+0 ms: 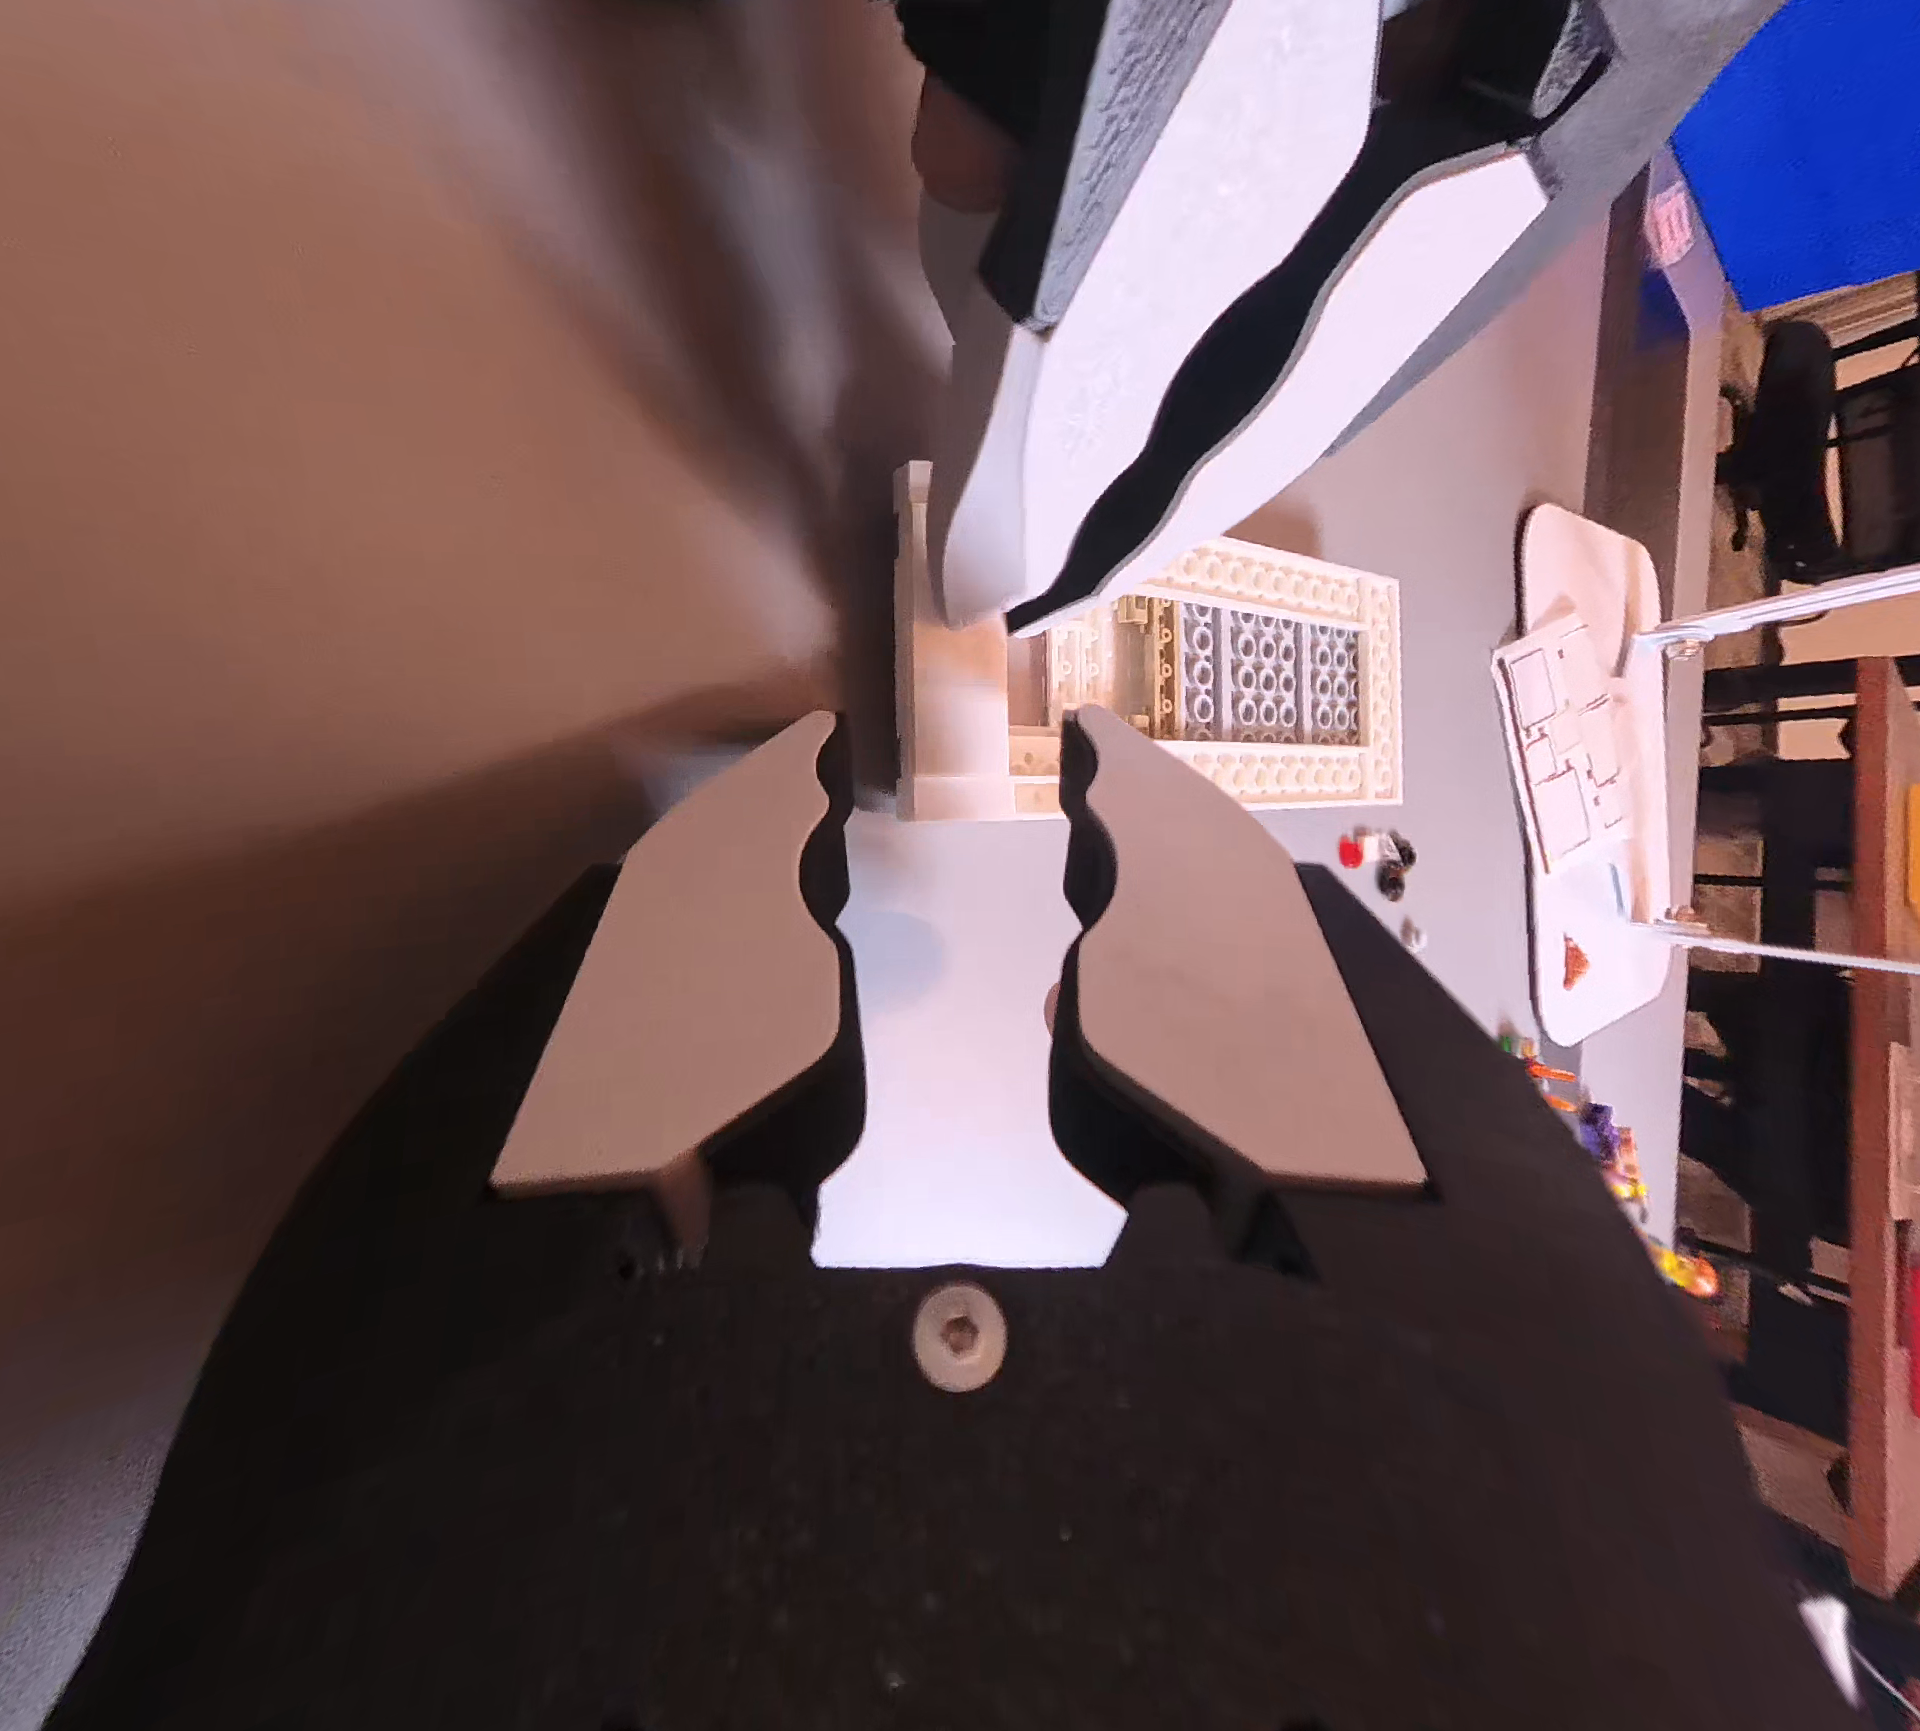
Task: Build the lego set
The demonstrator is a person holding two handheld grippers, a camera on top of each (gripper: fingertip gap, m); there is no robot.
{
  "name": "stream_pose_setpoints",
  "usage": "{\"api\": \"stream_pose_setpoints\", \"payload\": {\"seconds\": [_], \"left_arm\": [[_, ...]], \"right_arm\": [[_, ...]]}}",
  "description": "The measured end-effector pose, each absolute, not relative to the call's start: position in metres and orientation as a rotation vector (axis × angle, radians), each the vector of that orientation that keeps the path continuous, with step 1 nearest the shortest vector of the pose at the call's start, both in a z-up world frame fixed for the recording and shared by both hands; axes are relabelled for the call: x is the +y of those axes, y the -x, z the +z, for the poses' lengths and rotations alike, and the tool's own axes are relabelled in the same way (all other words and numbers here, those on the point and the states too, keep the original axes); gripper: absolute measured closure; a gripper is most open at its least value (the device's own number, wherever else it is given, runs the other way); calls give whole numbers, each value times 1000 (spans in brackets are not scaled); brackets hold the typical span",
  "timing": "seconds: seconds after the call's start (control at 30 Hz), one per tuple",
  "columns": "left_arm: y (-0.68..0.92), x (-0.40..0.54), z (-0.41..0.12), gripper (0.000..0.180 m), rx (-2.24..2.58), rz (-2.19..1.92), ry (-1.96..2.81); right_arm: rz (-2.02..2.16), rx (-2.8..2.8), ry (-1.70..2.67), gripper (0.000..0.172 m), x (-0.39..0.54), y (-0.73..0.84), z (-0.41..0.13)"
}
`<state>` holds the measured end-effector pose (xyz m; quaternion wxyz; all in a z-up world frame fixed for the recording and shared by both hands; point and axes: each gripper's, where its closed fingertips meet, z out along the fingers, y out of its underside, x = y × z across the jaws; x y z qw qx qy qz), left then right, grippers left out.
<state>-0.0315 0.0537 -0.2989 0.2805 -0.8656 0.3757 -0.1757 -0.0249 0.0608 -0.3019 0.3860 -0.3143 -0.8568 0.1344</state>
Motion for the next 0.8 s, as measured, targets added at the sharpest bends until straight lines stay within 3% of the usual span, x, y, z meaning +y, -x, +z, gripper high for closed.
{"api": "stream_pose_setpoints", "payload": {"seconds": [0.4, 0.8], "left_arm": [[35, 57, -299, 171, 968, -482, 2313], [38, 57, -299, 170, 951, -501, 2301]], "right_arm": [[313, -2220, 794, 151, 64, 32, -307], [526, -2416, 1019, 153, 63, 34, -312]]}}
